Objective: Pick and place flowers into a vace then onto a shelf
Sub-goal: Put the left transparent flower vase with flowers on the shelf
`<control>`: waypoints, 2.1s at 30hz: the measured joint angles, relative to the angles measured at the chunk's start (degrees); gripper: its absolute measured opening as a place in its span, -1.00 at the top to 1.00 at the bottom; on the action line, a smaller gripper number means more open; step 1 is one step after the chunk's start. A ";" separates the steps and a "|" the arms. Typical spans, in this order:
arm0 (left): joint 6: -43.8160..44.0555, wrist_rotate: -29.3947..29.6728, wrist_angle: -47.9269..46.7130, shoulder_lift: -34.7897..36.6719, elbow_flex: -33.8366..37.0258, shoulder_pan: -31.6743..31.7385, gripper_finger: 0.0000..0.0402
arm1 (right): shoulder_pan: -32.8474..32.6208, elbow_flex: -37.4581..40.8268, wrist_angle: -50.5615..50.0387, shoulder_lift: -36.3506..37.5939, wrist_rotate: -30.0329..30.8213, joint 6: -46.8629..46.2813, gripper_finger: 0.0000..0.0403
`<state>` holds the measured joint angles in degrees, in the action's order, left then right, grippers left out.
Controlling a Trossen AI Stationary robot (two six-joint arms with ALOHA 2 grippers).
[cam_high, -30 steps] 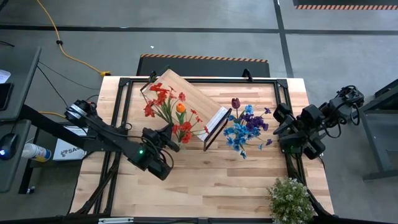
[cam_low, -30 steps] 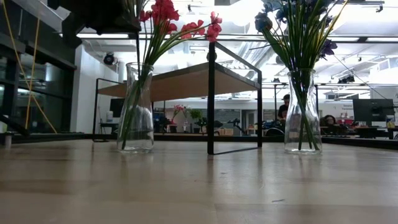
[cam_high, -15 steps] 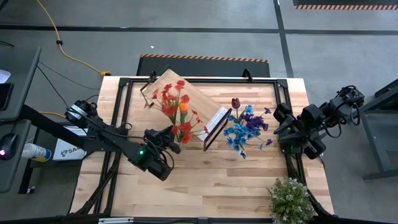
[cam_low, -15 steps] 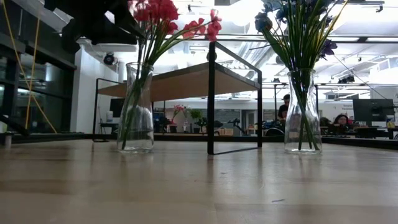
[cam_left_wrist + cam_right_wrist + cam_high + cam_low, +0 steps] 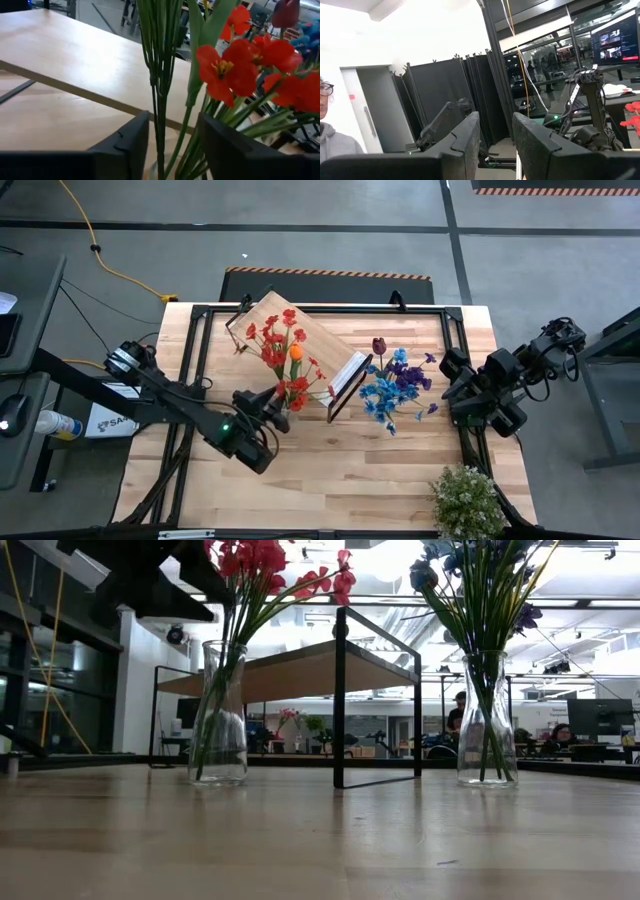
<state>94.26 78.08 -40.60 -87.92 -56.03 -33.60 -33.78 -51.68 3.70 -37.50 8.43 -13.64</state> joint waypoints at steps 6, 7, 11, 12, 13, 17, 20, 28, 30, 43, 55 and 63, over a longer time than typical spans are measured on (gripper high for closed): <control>0.03 -1.39 -1.16 0.02 0.00 -2.14 -0.39 | 0.00 0.00 -0.01 0.00 -0.04 -0.03 0.45; 0.02 -1.65 -1.43 0.02 0.00 -2.46 -0.45 | 0.00 0.00 -0.02 0.00 -0.06 -0.20 0.45; 0.04 -2.17 -2.75 0.02 0.00 -5.08 -0.65 | 0.00 0.00 -0.02 0.00 -0.21 -0.88 0.45; 0.02 -2.25 -3.38 0.02 0.00 -5.97 -0.69 | 0.00 0.00 -0.02 0.00 -0.25 -0.89 0.45; 0.02 -2.30 -3.75 0.02 0.00 -6.81 -0.73 | 0.00 0.00 -0.02 0.00 -0.26 -0.89 0.45; 0.02 -2.61 -4.60 0.07 -0.02 -10.14 -0.84 | 0.00 0.00 -0.02 0.00 -0.26 -0.89 0.45; 0.72 -2.79 -4.52 0.07 -0.02 -12.66 -0.88 | 0.00 0.00 -0.02 0.00 -0.26 -0.89 0.45; 6.50 4.07 -4.27 0.79 -0.08 -18.91 -0.89 | 0.00 0.00 -0.02 0.00 -0.26 -0.89 0.45; 6.69 4.98 -4.10 1.58 -0.09 -19.89 -0.88 | 0.00 0.00 0.00 0.00 -0.26 -0.88 0.45; 0.47 7.08 -4.38 11.21 -0.09 -15.84 -0.88 | 0.00 0.00 0.90 0.00 0.62 2.13 0.45; -10.82 12.09 -3.52 24.58 -0.09 -13.27 -0.86 | 0.00 0.02 2.85 0.02 0.63 2.47 0.45; -13.95 4.06 -0.28 29.85 -0.09 -13.27 -0.86 | 0.00 0.02 5.64 1.62 0.03 6.21 0.45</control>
<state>80.30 82.14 -40.88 -58.07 -56.12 -46.87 -33.78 -51.66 9.34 -35.88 8.45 -7.43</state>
